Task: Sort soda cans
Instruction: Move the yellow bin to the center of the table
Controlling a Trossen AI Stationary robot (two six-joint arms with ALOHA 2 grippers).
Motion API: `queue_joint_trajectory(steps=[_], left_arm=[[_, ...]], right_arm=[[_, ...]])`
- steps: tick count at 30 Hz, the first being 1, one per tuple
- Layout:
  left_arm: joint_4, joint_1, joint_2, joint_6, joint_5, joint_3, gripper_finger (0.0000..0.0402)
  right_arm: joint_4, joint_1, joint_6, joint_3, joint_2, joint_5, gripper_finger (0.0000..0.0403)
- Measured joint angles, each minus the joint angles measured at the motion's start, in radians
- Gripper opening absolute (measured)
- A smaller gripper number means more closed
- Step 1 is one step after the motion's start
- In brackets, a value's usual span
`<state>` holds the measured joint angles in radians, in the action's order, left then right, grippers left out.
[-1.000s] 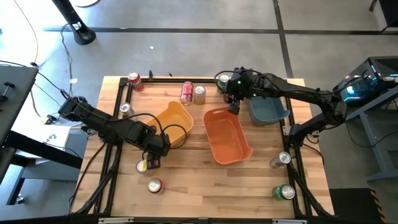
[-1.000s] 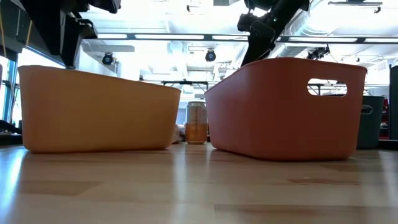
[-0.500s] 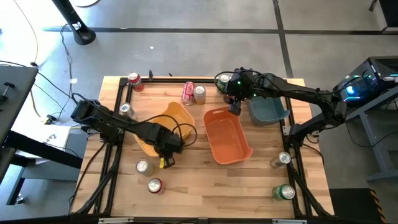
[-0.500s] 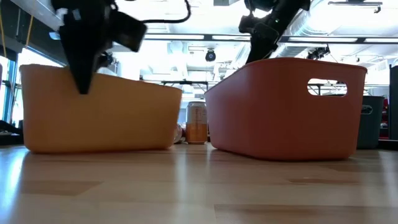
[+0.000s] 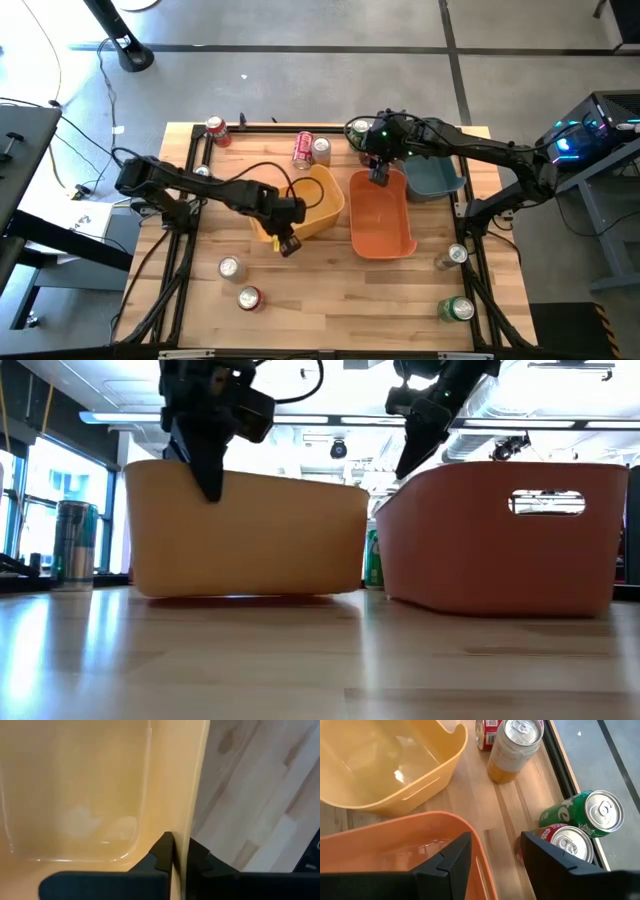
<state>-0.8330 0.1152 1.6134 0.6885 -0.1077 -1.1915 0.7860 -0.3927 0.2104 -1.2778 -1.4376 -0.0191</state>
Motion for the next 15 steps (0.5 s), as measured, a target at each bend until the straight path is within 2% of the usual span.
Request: queue_joint_trajectory(steps=[7, 15], left_arm=[[-0.004, 0.011, -0.022, 0.009, -0.02, 0.001, 0.0014], [0.004, -0.005, -0.09, -0.009, 0.0, 0.001, 0.01]], right_arm=[[0.0, 0.0, 0.0, 0.0, 0.0, 0.0, 0.0165], [-0.005, 0.001, -0.01, 0.0, 0.0, 0.019, 0.0165]])
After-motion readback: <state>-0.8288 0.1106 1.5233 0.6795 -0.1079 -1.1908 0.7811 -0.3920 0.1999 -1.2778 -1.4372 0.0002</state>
